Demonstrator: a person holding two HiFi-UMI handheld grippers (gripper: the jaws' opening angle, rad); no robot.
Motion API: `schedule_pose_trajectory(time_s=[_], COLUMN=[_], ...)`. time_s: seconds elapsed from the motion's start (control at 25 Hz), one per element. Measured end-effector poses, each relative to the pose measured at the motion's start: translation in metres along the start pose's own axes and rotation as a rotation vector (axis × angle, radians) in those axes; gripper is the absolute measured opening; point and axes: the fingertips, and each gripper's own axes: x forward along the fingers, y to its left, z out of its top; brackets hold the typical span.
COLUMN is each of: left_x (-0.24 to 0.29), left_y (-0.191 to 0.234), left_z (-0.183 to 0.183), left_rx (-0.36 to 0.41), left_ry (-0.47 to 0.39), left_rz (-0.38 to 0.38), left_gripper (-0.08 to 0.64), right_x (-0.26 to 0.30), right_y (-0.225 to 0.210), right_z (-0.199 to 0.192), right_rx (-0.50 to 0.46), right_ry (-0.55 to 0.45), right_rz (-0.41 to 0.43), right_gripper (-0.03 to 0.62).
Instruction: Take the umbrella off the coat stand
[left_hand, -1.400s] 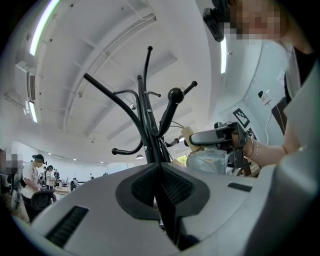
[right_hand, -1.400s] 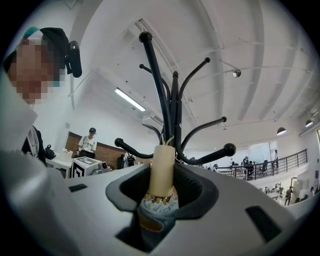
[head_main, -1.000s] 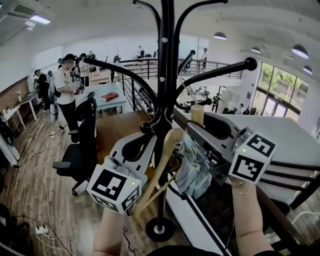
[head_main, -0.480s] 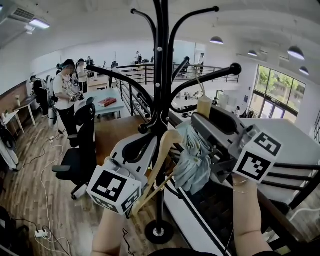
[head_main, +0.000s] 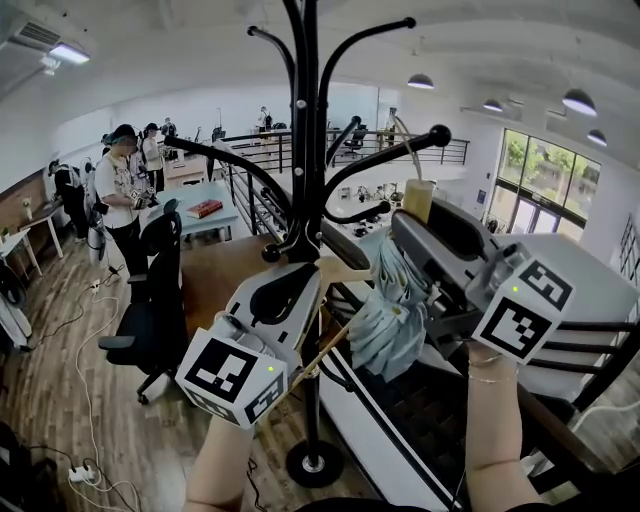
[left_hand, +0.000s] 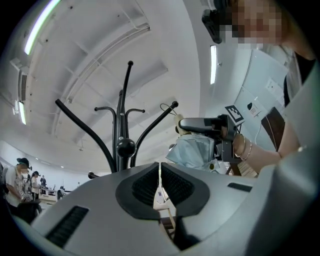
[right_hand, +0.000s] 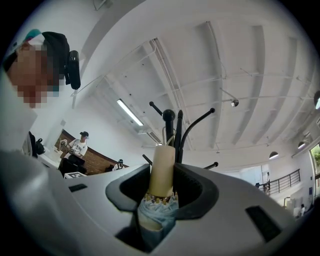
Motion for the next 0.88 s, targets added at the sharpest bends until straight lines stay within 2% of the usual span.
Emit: schedule_pose_trajectory(time_s=[0.48, 0.88], left_x=[0.012, 0.006], left_y=[-0.027, -0.048], left_z=[0.019, 0.02], left_rx=[-0.02, -0.053], left_ry=[-0.039, -0.022], left_rz=[-0.066, -0.096], left_gripper=[0.023, 0.023], right_x=[-0.026, -0.056], right_y=[0.002, 0.008], right_z=[0.017, 0.017], right_rx=[-0.013, 0.006], right_ry=[-0.022, -0.029], right_rz=[-0.051, -0.107], right_gripper=[0.16, 0.16])
